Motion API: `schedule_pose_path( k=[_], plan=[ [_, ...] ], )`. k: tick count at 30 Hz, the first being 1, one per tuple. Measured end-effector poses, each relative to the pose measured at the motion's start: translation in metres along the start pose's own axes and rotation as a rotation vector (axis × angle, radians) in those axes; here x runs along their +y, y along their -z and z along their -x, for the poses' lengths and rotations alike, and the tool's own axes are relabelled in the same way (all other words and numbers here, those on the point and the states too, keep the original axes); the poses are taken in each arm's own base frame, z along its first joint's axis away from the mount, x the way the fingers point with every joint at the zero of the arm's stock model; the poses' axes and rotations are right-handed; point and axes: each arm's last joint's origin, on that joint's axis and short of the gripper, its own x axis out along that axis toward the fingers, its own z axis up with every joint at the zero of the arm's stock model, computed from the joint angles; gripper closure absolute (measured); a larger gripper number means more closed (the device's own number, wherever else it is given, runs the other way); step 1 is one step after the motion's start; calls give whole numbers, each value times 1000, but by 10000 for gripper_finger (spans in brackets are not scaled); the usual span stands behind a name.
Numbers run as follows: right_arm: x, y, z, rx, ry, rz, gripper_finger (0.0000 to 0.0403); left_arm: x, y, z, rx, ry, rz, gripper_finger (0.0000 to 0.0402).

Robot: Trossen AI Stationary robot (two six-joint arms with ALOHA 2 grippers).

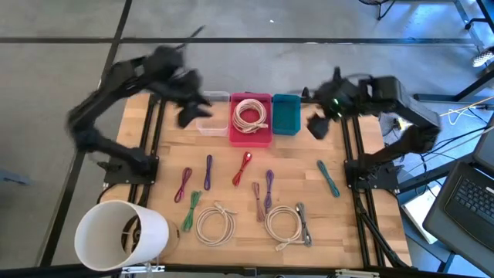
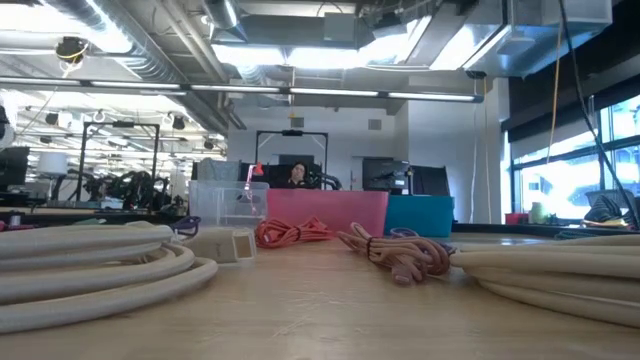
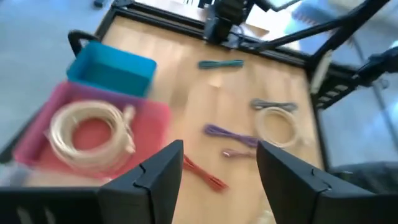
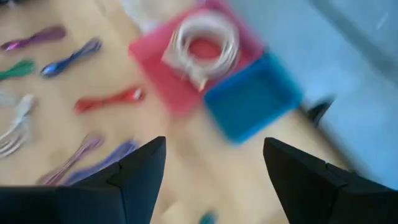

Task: Pick & Place USB Port
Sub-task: Put the white HDMI cable into the pink bin

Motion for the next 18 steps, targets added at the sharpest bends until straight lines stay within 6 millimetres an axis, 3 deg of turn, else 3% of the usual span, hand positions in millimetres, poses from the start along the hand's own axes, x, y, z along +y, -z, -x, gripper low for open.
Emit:
schedule_pose_path(
  k=[4, 8, 13, 18],
  plan=[
    [3, 49, -3, 121, -88, -158, 130, -28, 56, 37, -110, -25, 116, 211],
    [19, 84, -16, 143, -202, -278, 130, -38, 110, 52, -219, -50, 293, 212],
    [59, 105, -48, 105, -408, -315, 130, -32, 169, 50, -258, -113, 455, 213],
    [88, 124, -87, 191, -526, -360, 130, -22, 202, 35, -250, -181, 487, 215]
  ],
)
